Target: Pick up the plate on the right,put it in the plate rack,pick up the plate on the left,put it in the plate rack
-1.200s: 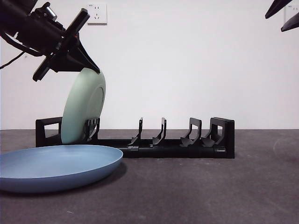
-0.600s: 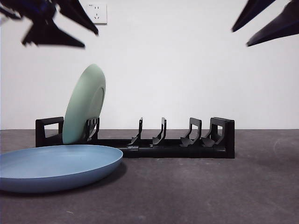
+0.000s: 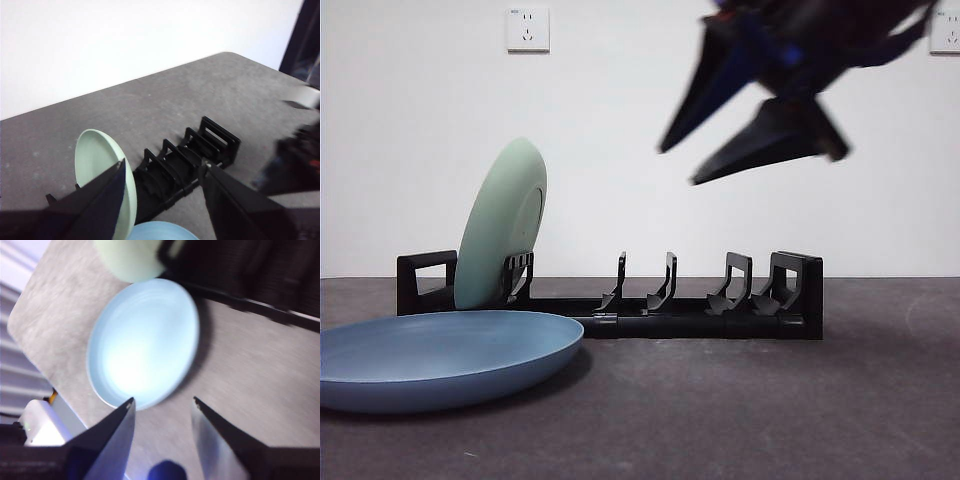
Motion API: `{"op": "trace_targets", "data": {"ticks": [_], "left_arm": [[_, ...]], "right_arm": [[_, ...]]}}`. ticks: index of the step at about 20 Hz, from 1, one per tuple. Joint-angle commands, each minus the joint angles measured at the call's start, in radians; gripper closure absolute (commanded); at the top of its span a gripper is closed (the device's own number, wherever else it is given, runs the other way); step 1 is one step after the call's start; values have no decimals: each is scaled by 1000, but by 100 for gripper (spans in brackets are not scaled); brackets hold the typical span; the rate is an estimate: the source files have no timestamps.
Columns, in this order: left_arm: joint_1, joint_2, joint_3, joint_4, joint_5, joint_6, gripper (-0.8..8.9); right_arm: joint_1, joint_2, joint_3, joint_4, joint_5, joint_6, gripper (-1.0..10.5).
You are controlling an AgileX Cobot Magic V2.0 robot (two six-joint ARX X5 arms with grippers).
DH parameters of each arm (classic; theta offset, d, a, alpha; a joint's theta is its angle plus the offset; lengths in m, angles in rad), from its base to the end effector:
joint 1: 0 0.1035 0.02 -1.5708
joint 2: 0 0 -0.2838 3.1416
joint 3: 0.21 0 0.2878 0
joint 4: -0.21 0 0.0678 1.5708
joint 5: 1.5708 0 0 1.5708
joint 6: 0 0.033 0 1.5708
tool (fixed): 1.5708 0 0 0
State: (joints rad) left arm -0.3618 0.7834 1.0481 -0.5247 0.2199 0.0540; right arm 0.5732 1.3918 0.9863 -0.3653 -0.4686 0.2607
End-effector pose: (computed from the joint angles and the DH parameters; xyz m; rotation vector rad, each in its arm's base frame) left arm 0.1579 -0.0675 0.4096 0.0709 0.2474 -0.5854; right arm 0.2621 0.1869 0.2591 0.1823 0.9272 0.8763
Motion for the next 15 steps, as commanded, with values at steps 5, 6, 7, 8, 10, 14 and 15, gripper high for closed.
{"op": "trace_targets", "data": {"ticks": [5, 6, 7, 8, 10, 14, 15], "left_arm": [[-100, -84, -5, -166, -185, 31, 561], [-116, -85, -5, -195, -202, 32, 561], [-127, -85, -5, -218, -217, 34, 561], [-142, -85, -5, -239, -233, 37, 562], [-163, -85, -5, -255, -248, 47, 562], [-176, -85, -5, -255, -250, 47, 562], [-176, -85, -5, -255, -250, 47, 562]], "right_arm": [[80, 296, 162, 12, 35, -24, 748], [88, 340, 180, 13, 43, -23, 748], [93, 375, 196, 14, 48, -22, 748], [99, 412, 215, 14, 56, -21, 749], [104, 470, 240, 25, 55, -14, 750], [104, 527, 252, 56, 56, 3, 757], [104, 534, 252, 61, 57, 3, 757]]}}
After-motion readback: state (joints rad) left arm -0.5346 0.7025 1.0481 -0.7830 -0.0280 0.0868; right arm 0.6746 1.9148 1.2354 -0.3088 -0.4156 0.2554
